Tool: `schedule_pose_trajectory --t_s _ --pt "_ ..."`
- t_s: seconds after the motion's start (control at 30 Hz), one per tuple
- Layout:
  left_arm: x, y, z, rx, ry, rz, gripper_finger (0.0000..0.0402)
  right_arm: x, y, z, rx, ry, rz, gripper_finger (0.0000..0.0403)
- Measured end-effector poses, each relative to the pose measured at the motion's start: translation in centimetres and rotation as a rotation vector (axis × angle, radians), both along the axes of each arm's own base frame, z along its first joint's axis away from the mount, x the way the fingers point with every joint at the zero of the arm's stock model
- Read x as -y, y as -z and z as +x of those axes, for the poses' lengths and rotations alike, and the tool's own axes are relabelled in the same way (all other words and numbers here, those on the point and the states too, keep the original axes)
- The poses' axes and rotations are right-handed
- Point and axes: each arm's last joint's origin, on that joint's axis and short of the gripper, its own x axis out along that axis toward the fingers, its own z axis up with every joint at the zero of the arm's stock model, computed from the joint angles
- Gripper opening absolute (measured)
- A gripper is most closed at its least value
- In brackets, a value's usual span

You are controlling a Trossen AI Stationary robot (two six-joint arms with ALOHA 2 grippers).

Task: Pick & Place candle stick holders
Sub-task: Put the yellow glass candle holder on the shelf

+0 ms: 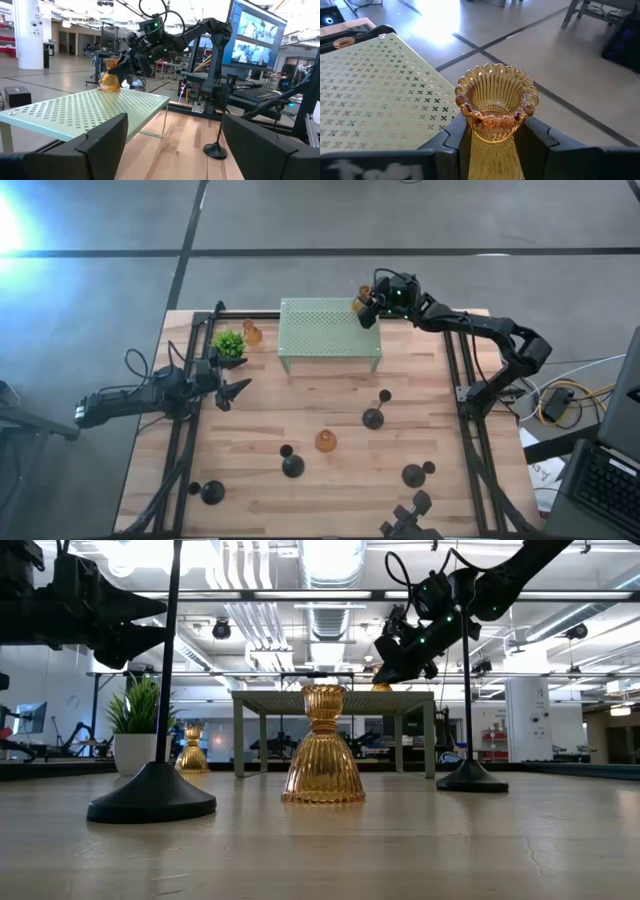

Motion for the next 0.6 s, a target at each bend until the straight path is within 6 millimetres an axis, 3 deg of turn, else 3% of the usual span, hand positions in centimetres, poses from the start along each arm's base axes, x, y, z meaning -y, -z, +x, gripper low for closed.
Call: schedule_pose_trajectory --t_s 0.3,0.6 --pt "0.0 -0.01 0.0 0.001 0.0 0.0 0.0326 -0.11 0.11 -0.03 0.006 -0.011 0.032 0.0112" --pt "0.0 -0.01 0.0 0.001 0.0 0.0 0.0326 -0.15 0.17 -0.02 0.0 -0.022 0.028 0.0176"
